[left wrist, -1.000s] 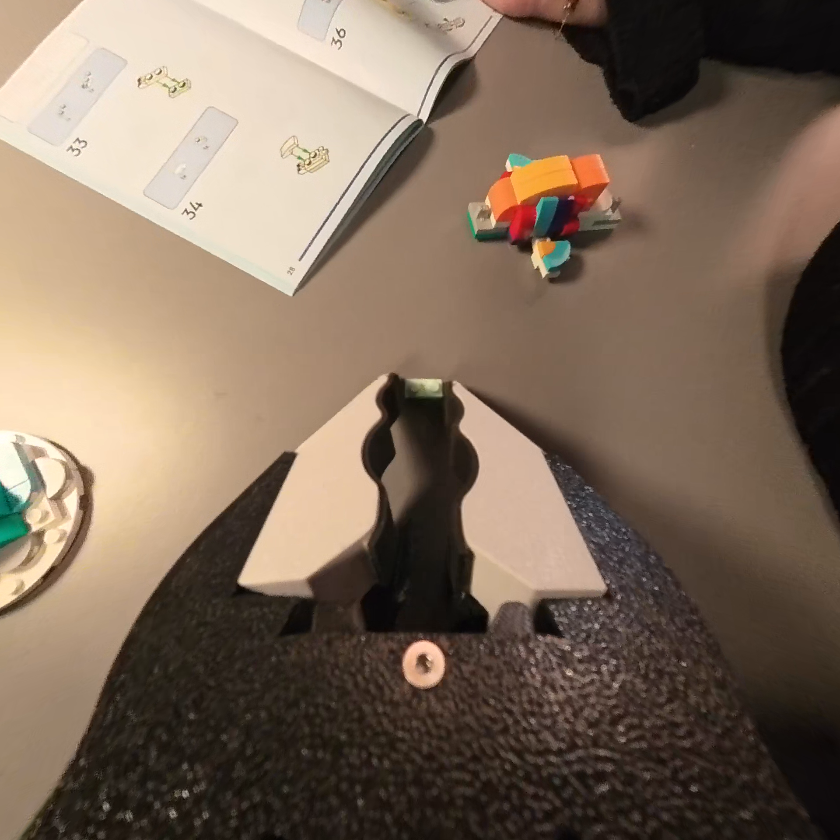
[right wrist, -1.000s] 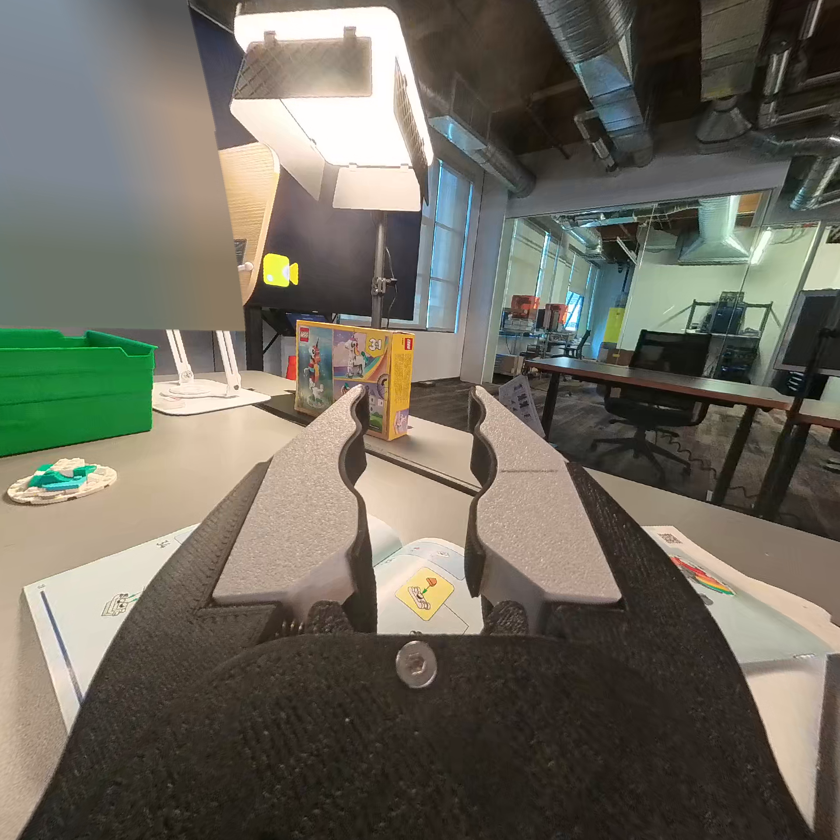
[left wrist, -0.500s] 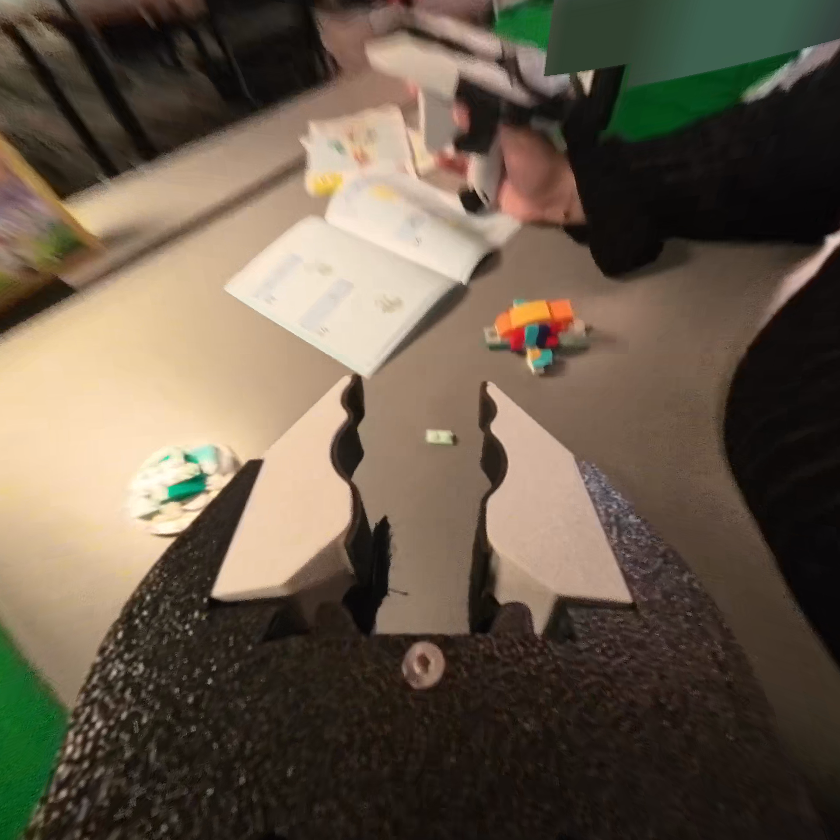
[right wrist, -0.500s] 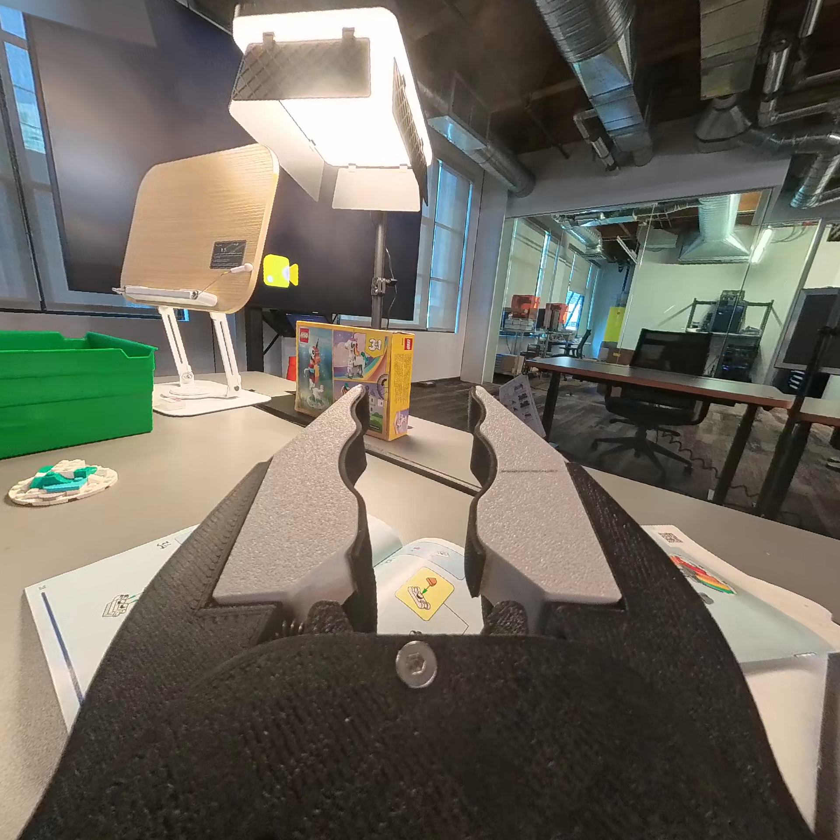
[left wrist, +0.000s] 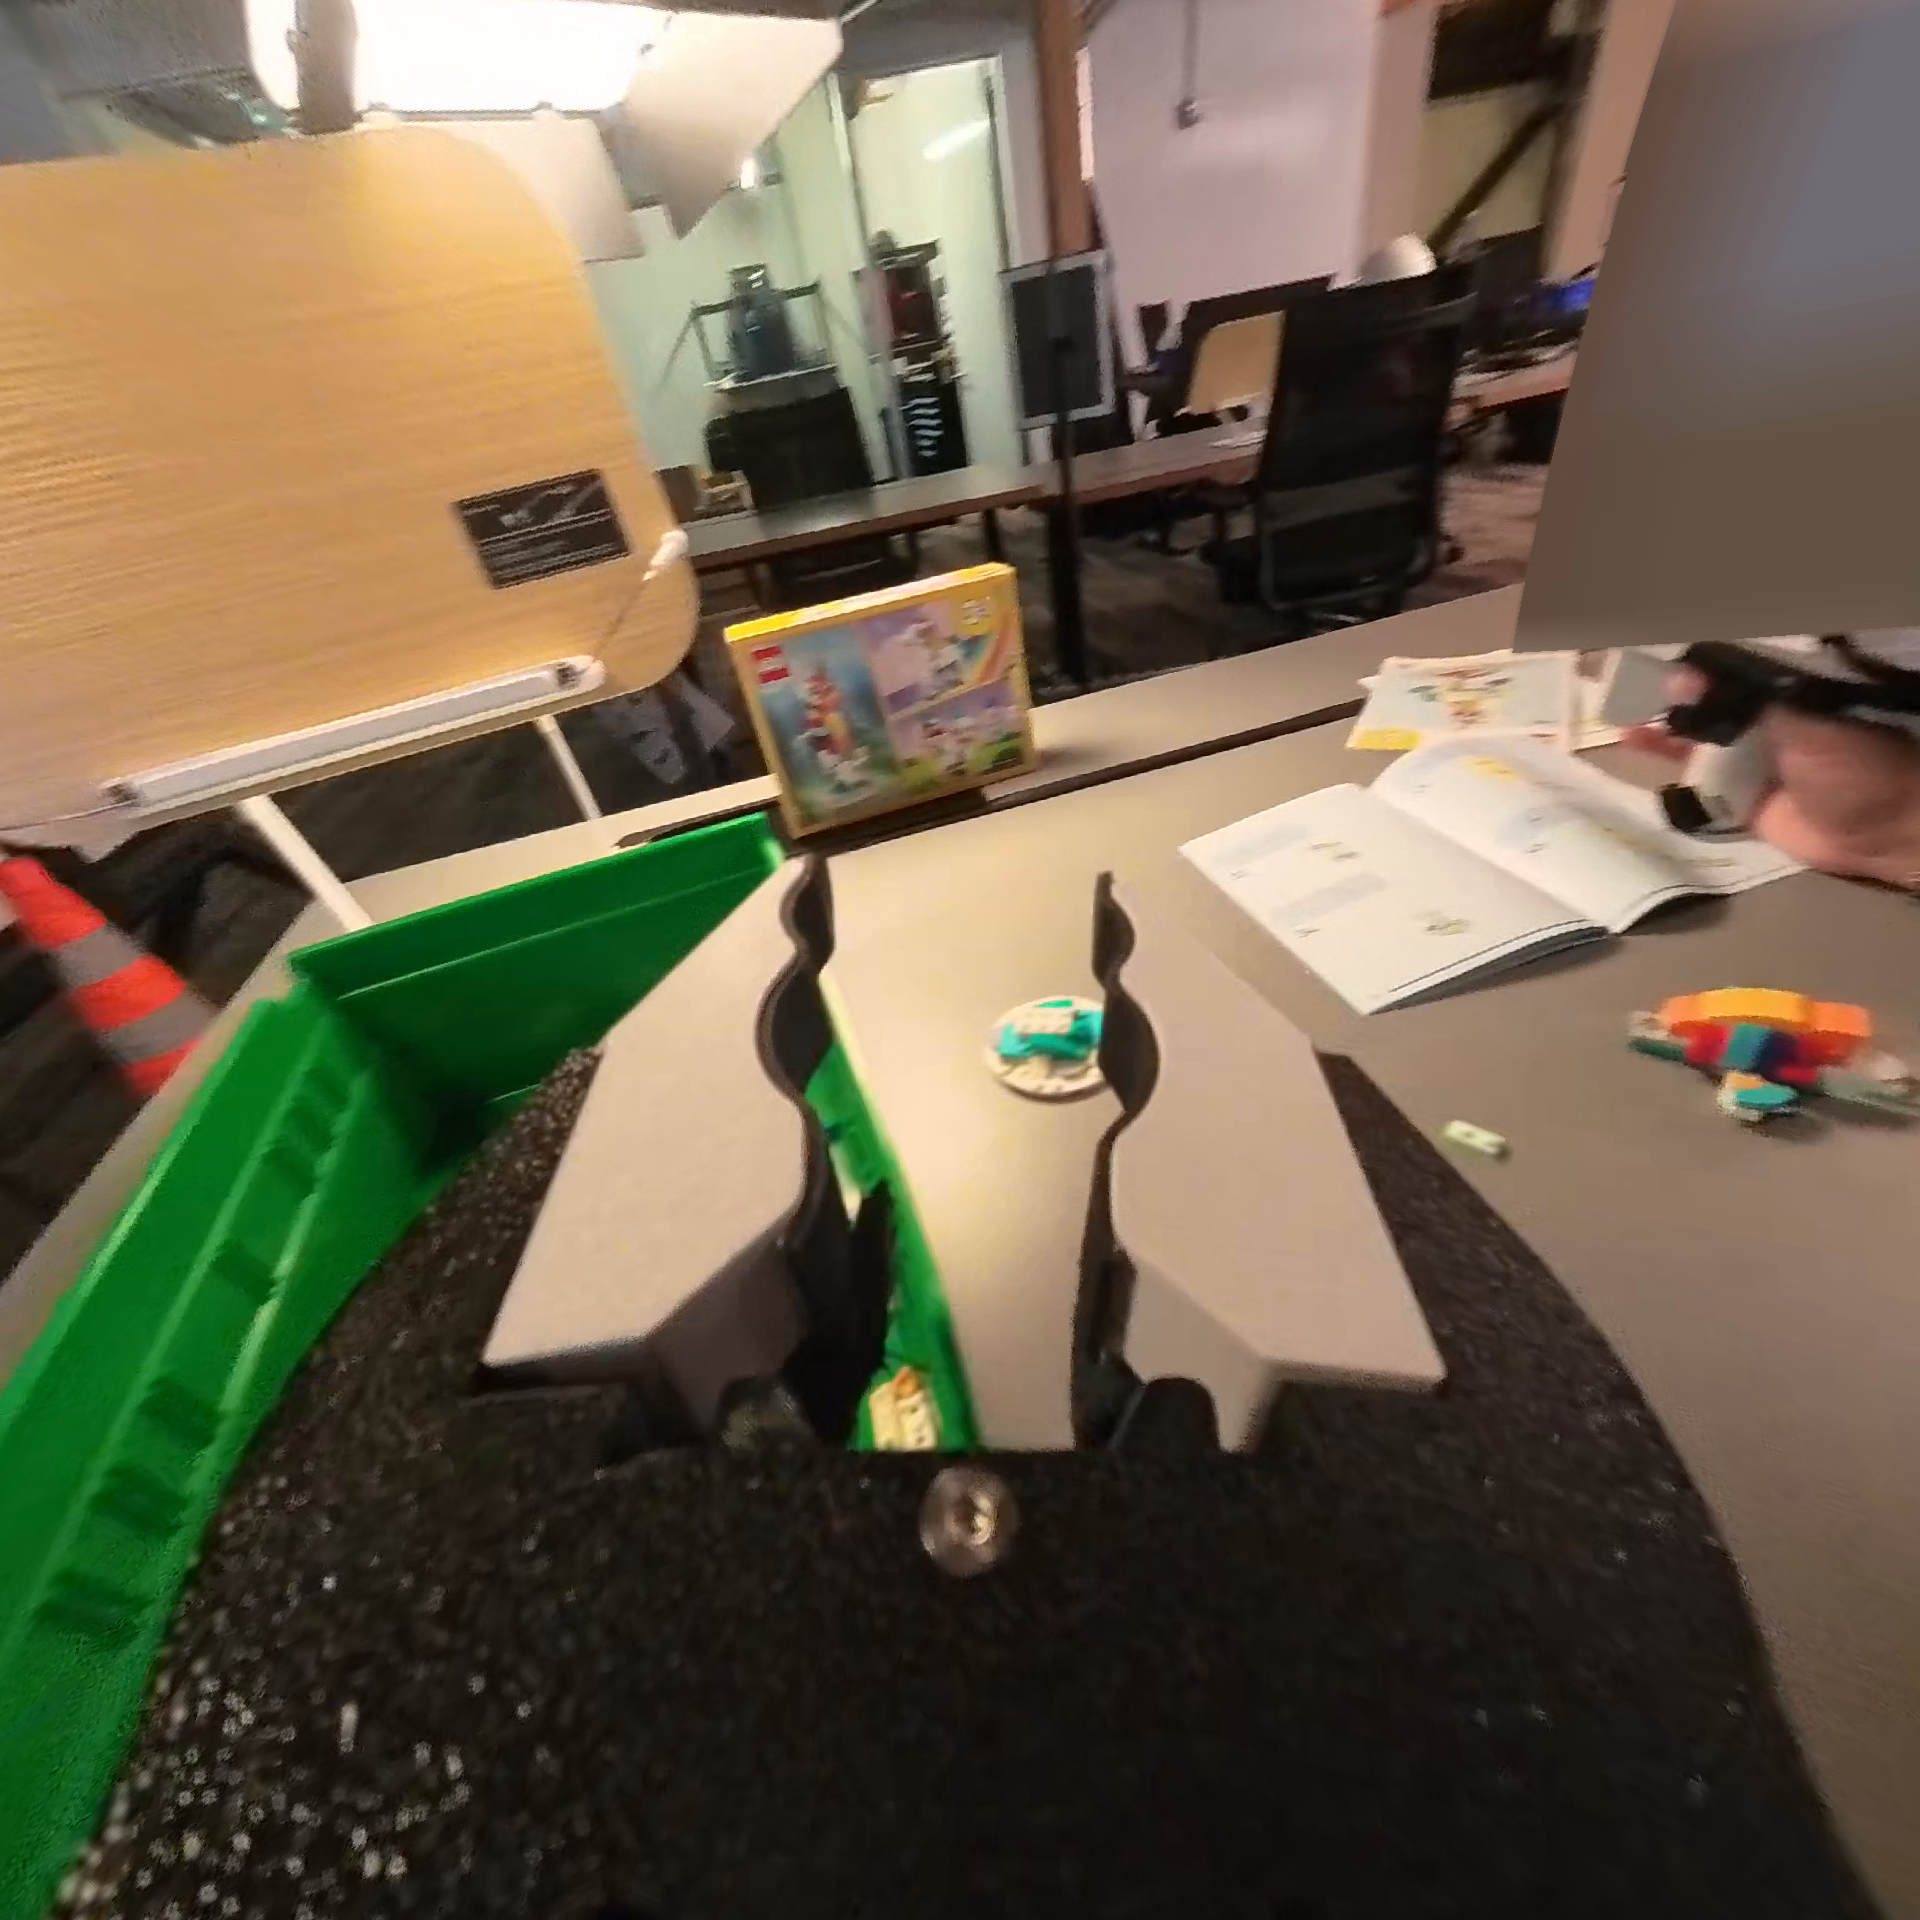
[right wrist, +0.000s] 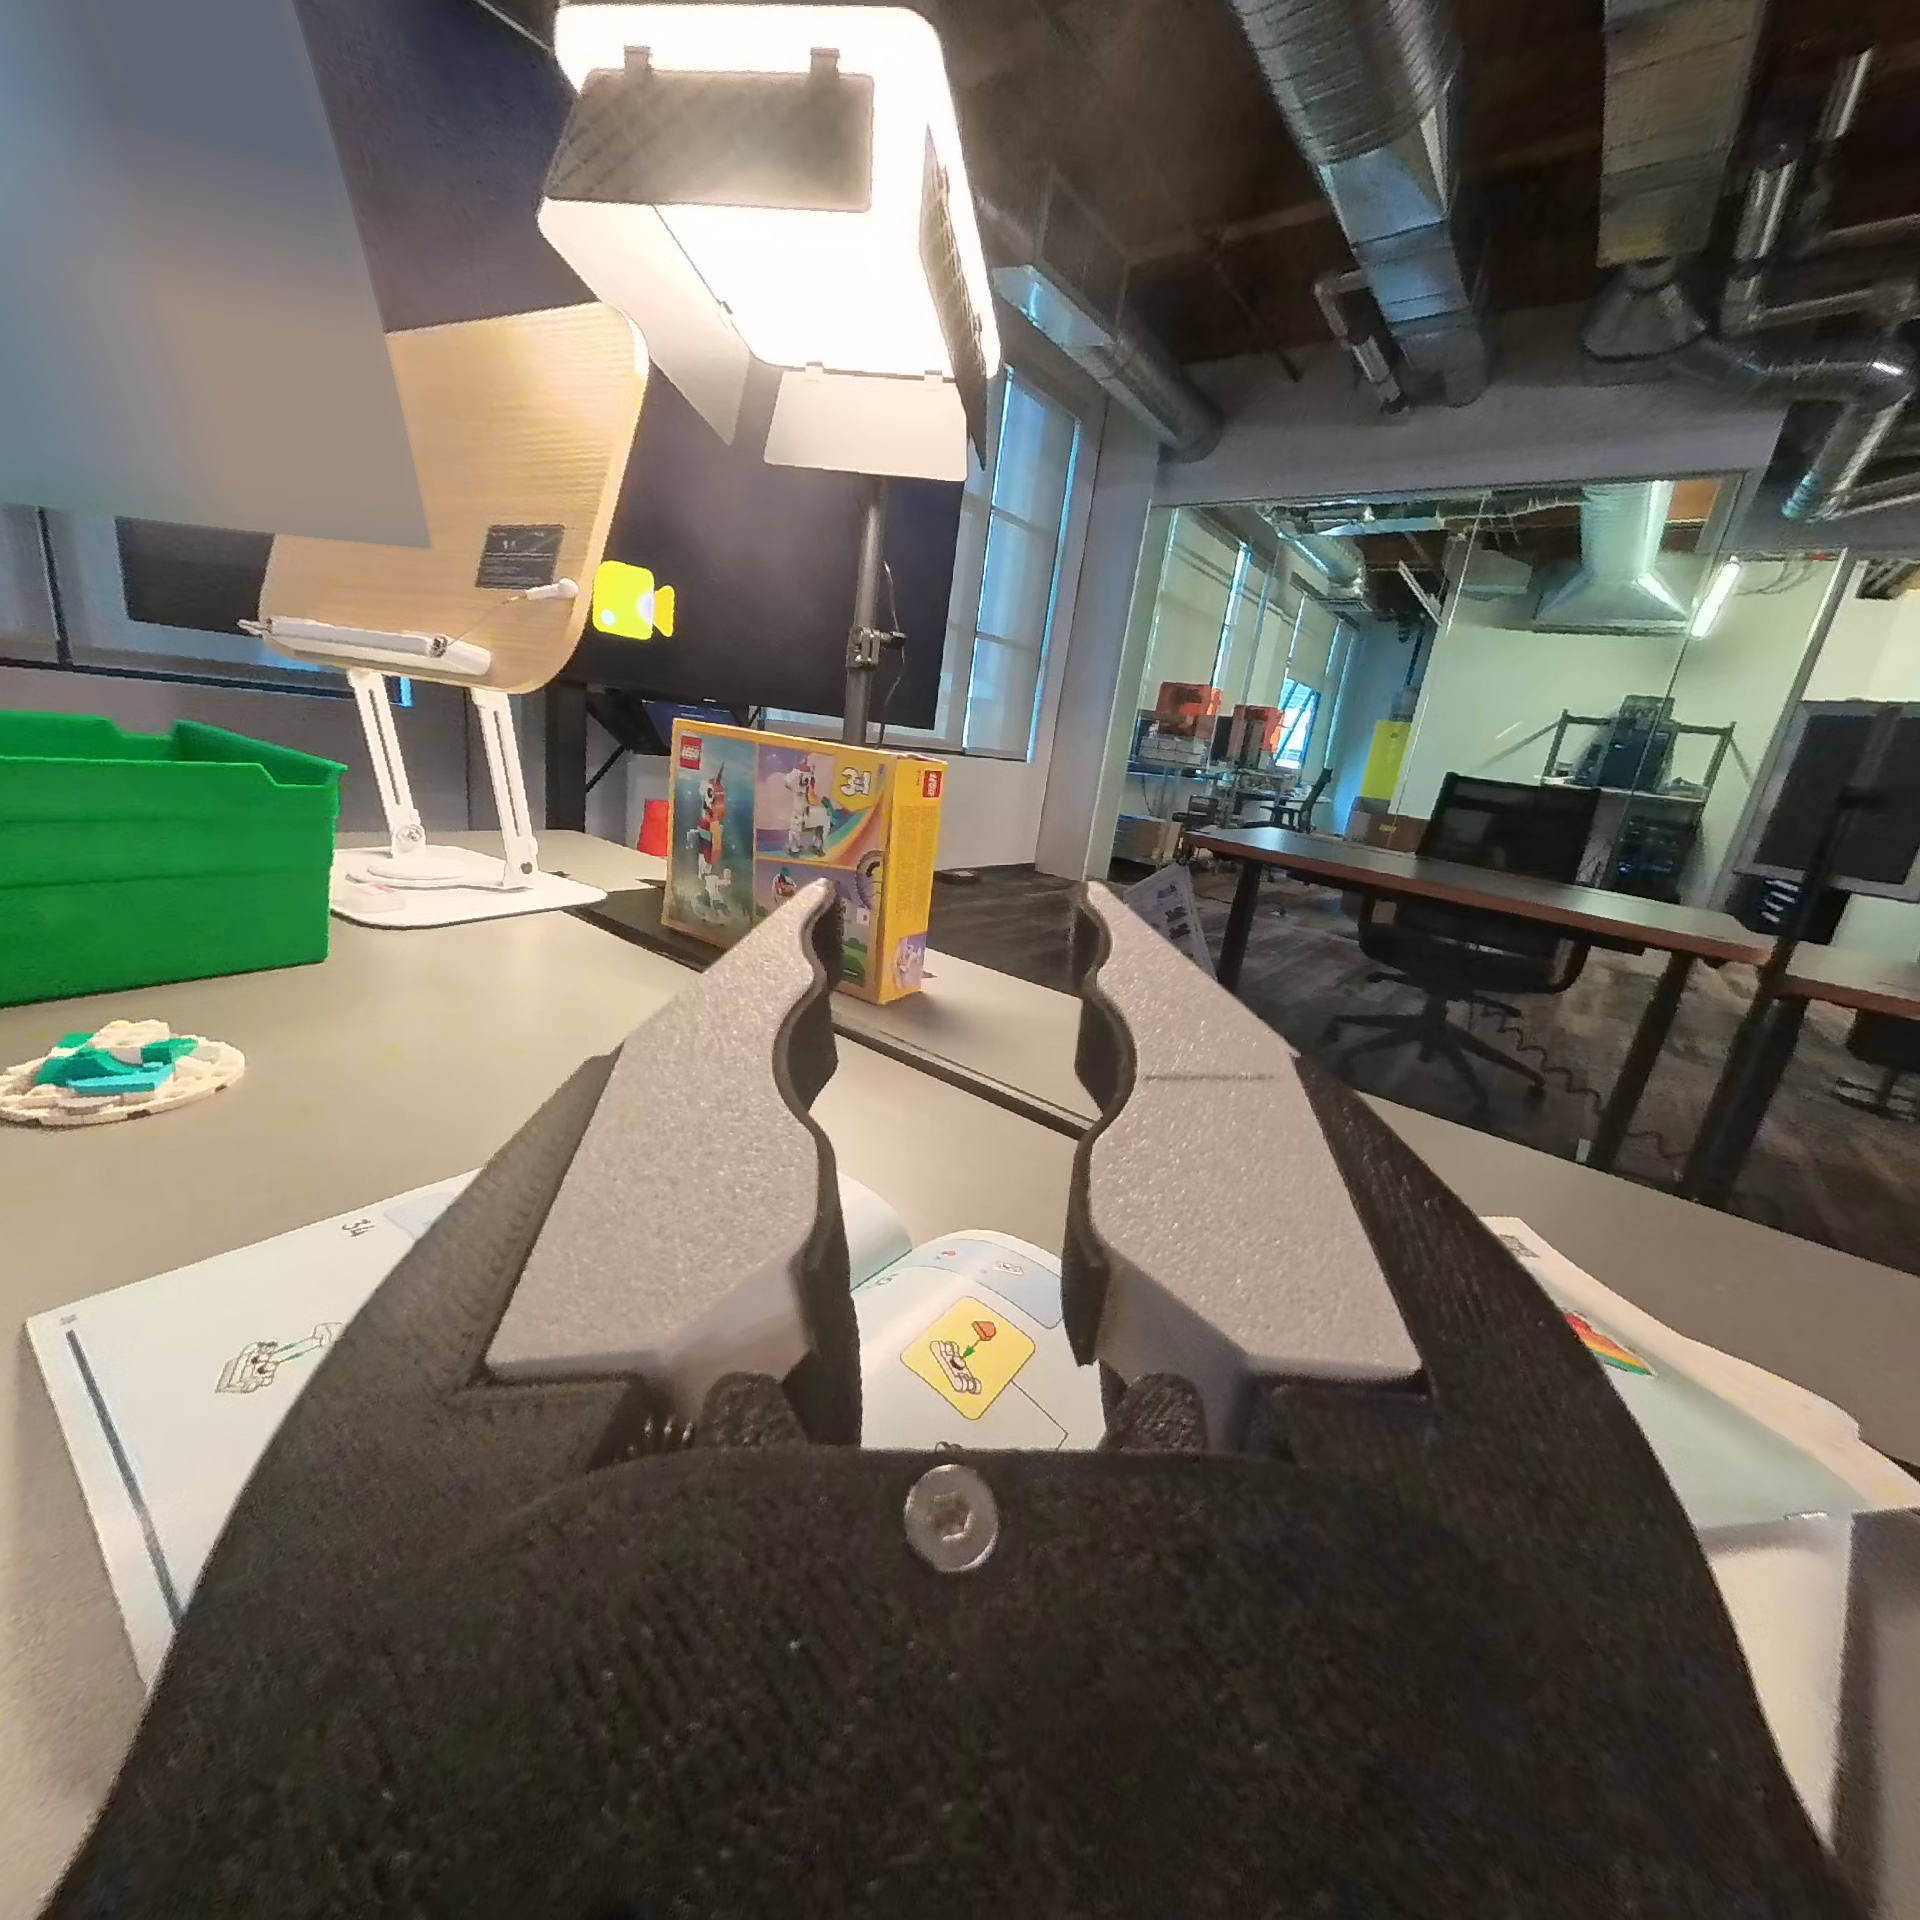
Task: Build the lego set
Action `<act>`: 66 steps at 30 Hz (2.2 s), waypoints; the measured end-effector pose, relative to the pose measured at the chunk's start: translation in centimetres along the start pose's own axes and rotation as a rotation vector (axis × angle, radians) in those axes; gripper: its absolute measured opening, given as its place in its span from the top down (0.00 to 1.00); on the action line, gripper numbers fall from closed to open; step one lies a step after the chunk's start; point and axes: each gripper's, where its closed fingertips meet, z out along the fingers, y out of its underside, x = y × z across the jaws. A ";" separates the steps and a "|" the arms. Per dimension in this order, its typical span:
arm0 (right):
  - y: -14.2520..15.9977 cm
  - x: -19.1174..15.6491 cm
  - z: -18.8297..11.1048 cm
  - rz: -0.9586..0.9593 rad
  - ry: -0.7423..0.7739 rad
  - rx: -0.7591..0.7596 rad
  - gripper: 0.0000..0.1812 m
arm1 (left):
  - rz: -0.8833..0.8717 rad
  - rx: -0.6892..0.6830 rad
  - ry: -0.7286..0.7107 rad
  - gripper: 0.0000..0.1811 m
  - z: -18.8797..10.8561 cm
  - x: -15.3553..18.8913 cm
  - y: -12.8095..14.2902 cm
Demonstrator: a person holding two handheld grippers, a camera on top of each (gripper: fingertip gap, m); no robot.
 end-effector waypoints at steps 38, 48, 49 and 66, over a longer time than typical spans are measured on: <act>0.2 -0.6 0.4 -0.040 -0.017 -0.011 0.77 | 0.008 0.011 -0.440 0.94 -7.0 -10.8 0.0; 0.4 -1.1 0.6 -0.104 -0.010 -0.023 0.77 | 0.002 -0.252 -0.279 0.94 -0.4 -15.1 3.5; 0.4 -1.1 0.7 -0.107 -0.010 -0.024 0.77 | -0.011 -0.279 -0.242 0.93 0.8 -15.2 3.9; 0.3 -1.0 0.6 -0.087 -0.008 -0.019 0.77 | -0.052 -0.898 0.162 0.91 10.1 -13.1 15.6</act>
